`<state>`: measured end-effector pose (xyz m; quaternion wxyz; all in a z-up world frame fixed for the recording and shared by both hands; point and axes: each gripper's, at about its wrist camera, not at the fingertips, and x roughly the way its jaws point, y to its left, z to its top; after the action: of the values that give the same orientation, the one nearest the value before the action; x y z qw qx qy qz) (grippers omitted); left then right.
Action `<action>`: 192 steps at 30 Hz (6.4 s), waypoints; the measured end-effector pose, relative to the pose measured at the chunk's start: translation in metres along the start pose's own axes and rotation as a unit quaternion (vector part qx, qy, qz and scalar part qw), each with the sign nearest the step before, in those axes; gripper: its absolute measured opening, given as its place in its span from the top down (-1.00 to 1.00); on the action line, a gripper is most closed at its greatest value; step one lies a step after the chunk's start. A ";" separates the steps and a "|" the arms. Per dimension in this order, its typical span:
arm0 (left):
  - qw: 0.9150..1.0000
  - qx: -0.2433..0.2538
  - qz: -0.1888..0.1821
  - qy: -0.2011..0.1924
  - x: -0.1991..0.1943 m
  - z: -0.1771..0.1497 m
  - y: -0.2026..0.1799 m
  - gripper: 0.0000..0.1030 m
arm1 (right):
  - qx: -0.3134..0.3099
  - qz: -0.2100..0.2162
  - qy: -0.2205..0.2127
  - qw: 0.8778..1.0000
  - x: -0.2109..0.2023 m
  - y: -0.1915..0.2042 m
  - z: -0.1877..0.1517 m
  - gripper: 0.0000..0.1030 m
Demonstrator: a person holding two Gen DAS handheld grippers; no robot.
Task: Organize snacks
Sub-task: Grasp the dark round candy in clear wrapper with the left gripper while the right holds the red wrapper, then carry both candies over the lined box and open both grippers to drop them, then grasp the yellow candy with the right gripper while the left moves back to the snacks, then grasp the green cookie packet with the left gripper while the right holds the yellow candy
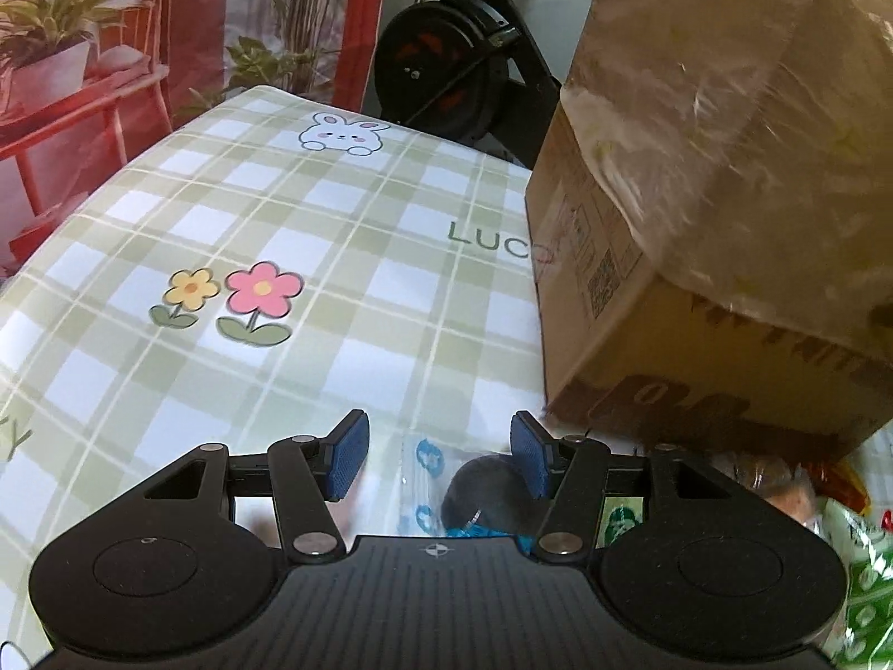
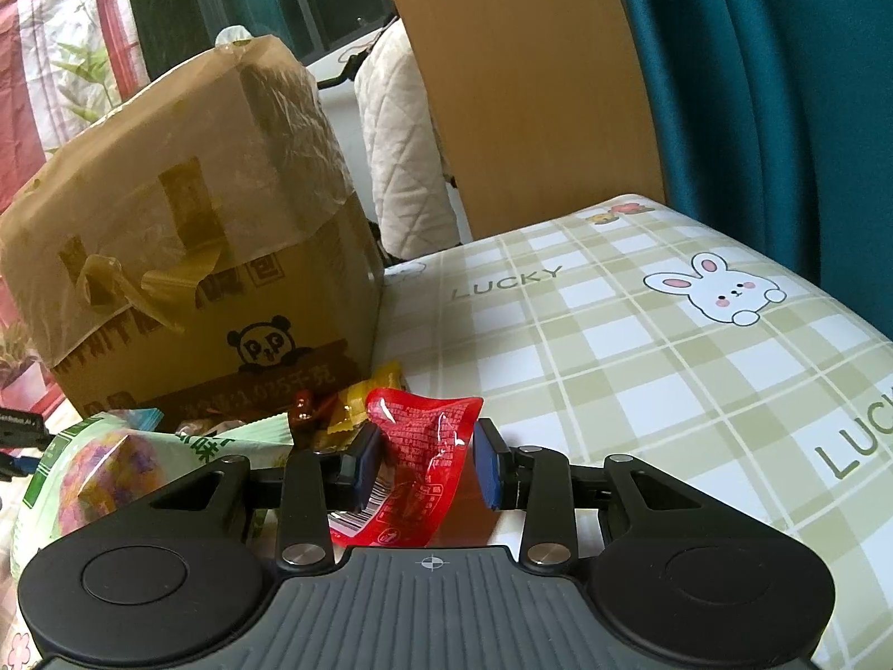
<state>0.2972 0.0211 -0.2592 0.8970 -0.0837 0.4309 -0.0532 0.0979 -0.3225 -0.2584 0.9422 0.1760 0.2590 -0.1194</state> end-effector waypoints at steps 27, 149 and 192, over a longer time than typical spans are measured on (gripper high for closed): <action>0.986 0.152 -0.069 -0.031 -0.058 -0.055 -0.003 -0.28 | 0.003 0.001 0.002 1.000 -0.001 0.004 -0.002 0.35; 0.990 0.093 -0.056 -0.089 -0.069 0.033 -0.039 -0.18 | -0.127 0.012 0.117 0.985 0.078 0.040 0.060 0.25; 0.996 0.055 -0.063 -0.025 -0.028 -0.022 -0.043 -0.18 | -0.114 0.037 0.036 0.992 0.044 0.035 0.024 0.40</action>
<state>0.2618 -0.0188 -0.2429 0.9057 -0.0622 0.3983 -0.1312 0.1567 -0.3065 -0.2531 0.9500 0.0808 0.2977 -0.0481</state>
